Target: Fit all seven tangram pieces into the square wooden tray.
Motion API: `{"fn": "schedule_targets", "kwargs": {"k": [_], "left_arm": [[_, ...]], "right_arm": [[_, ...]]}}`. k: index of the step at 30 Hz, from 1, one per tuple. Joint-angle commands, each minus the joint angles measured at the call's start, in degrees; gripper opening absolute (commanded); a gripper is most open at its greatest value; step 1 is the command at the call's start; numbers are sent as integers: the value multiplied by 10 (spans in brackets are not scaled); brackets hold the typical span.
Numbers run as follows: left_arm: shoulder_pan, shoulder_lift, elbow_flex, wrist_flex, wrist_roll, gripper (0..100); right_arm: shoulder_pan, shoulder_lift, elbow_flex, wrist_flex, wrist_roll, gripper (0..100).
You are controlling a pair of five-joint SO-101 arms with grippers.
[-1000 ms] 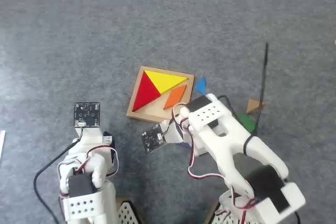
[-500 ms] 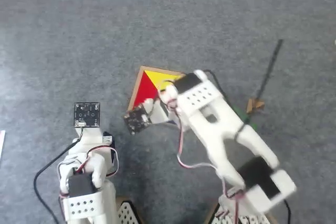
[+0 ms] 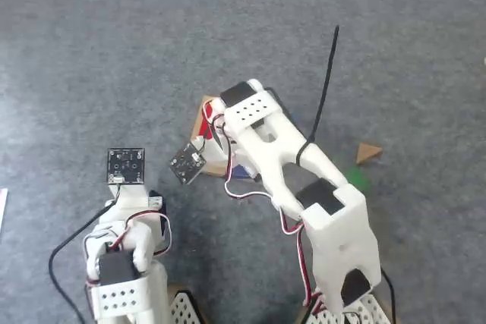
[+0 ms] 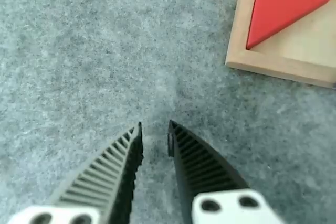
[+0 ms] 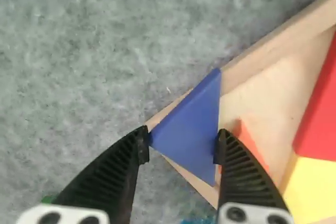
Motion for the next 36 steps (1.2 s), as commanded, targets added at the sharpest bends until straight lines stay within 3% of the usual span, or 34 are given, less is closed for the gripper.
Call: {"fn": "schedule_targets", "kwargs": {"k": [1,5,15,20,27,31,36], "left_arm": [[2,-11,-7,2,0,81],[2,-11,-7,2,0,81],[2,-11,-7,2,0,81],[2,-11,-7,2,0,81],[2,-11,-7,2,0,81],[2,-11,-7,2,0,81],[2,-11,-7,2,0,81]], "right_arm": [[-3,-7,-29,8,11,223],[0,-7,-29,8,25,311],[24,-39,-50,12,4,307],[28,-50,-73,-37,-107,270],[25,-22,-73,-85,-346,2],[19,-42,-73,-60,-448,44],[-13,-79,-55,-4,-462,48]]}}
